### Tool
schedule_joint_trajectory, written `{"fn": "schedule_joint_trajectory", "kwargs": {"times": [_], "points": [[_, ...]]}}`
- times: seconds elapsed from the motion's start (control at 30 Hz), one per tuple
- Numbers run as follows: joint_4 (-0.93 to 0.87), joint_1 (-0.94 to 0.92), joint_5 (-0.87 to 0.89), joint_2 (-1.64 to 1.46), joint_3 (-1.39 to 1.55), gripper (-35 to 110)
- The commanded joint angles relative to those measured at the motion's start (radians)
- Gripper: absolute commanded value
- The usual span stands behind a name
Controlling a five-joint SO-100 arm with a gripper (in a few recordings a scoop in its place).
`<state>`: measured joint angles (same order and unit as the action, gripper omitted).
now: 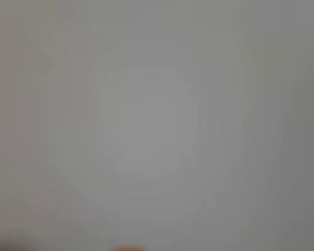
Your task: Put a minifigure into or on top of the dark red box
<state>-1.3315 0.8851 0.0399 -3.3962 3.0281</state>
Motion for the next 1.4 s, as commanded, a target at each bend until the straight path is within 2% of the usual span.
{"fn": "schedule_joint_trajectory", "kwargs": {"times": [0.0, 0.07, 0.23, 0.27, 0.3, 0.47, 0.63, 0.93, 1.37], "points": [[-0.028, 0.058, 0.005, -0.015, -0.008, 0], [-0.026, 0.002, 0.064, -0.015, -0.008, 0], [-0.026, -0.078, 0.058, -0.015, -0.008, 19], [-0.012, -0.086, 0.117, -0.015, -0.015, 22], [0.049, -0.067, 0.244, -0.015, -0.021, 20], [0.095, -0.071, 0.267, -0.014, -0.084, 21], [0.003, -0.204, 0.314, 0.026, -0.193, 21], [-0.008, -0.453, 0.222, 0.664, -0.546, 25], [0.104, -0.597, 0.114, 1.163, -0.733, 24]]}}
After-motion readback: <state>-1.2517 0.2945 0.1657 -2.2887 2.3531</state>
